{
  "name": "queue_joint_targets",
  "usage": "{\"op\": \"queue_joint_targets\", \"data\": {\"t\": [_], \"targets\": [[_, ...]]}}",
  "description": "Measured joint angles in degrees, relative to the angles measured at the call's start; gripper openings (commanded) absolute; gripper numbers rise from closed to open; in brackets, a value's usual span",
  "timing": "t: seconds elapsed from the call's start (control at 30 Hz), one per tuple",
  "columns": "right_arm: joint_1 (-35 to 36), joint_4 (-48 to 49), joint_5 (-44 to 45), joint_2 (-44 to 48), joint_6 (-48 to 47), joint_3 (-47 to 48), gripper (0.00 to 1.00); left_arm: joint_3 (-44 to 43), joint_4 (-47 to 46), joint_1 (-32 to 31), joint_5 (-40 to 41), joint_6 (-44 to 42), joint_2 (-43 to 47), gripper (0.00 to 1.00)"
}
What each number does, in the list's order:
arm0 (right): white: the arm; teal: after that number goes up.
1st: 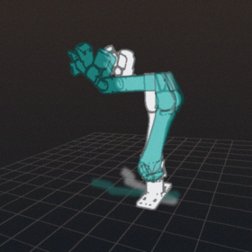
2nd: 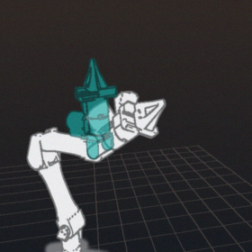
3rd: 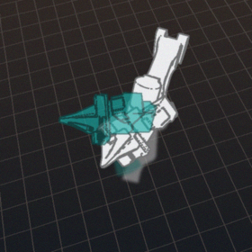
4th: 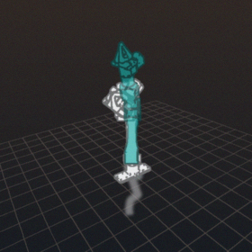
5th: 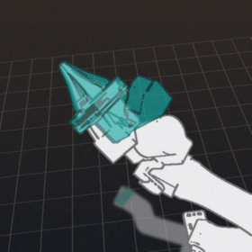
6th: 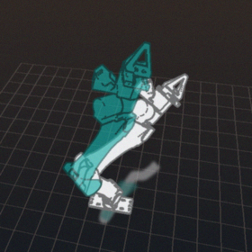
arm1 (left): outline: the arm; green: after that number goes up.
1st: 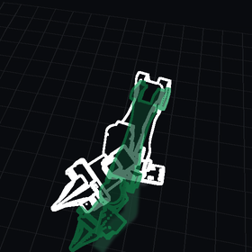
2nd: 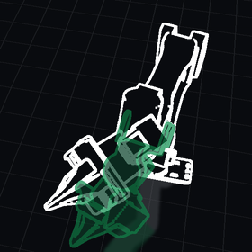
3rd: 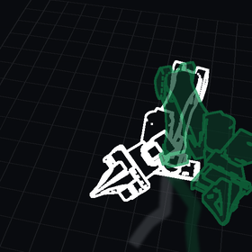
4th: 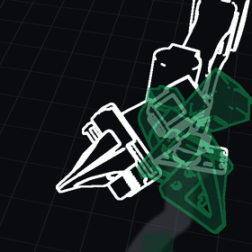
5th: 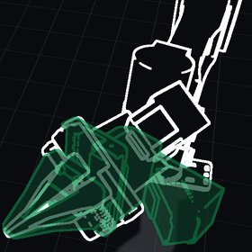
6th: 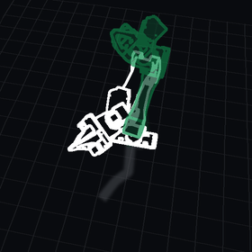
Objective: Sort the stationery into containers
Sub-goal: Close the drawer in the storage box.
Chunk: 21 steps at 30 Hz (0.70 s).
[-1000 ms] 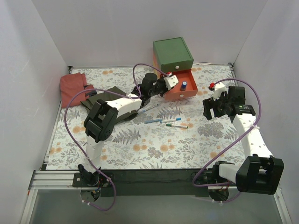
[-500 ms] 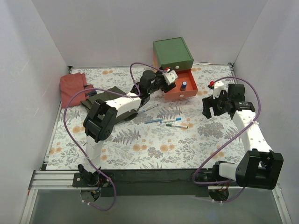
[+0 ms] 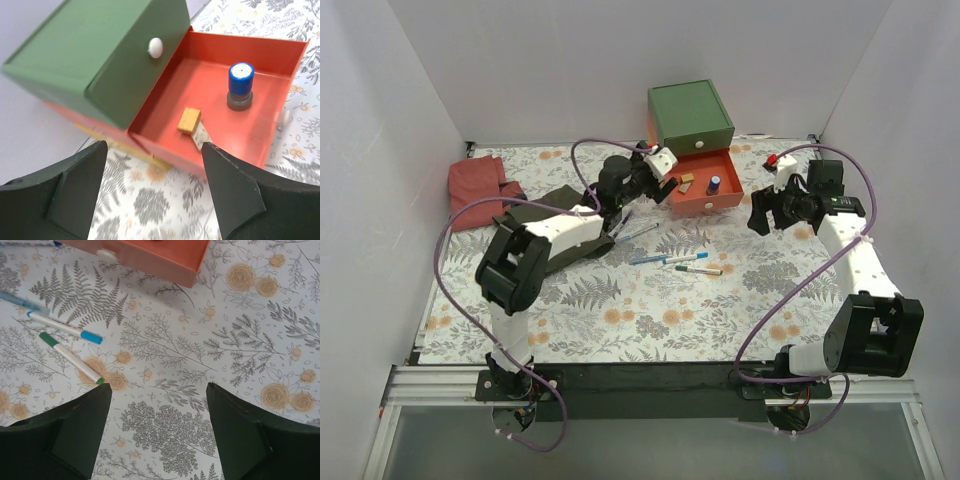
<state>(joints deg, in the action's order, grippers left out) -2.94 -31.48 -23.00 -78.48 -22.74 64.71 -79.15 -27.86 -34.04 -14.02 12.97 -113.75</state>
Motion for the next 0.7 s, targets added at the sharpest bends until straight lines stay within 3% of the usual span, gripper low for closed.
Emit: {"op": "queue_joint_targets", "data": {"t": [0.07,0.13,0.17,0.2,0.23,0.3,0.43,0.7], "targets": [[0.04,0.09,-2.73,-0.07,-0.39,0.02,0.72,5.40,-0.81,-0.02,2.40,0.81,5.55,0.75],[0.46,0.22,-5.73,-0.48,-1.97,0.02,0.60,10.58,-1.44,0.20,4.70,1.68,11.98,0.66],[0.68,0.26,-6.93,-0.74,-2.78,0.02,0.55,12.83,-1.29,0.52,6.38,2.78,15.61,0.54],[1.16,0.63,-8.20,-1.14,-3.98,-0.04,0.51,14.56,-0.39,0.98,8.87,4.98,19.10,0.19],[1.68,1.25,-9.22,-1.40,-5.27,-0.28,0.43,15.26,0.98,1.73,11.10,7.63,21.64,0.00],[3.23,3.52,-10.58,-1.51,-7.39,-1.46,0.34,15.39,4.81,3.85,15.23,13.38,24.98,0.00],[8.04,9.11,-11.67,-1.84,-13.31,-5.20,0.02,18.84,14.58,8.94,24.04,26.60,29.38,0.00],[13.14,17.29,-9.75,-11.10,-18.27,-4.07,0.01,25.35,27.93,8.90,27.04,35.93,28.85,0.00]]}}
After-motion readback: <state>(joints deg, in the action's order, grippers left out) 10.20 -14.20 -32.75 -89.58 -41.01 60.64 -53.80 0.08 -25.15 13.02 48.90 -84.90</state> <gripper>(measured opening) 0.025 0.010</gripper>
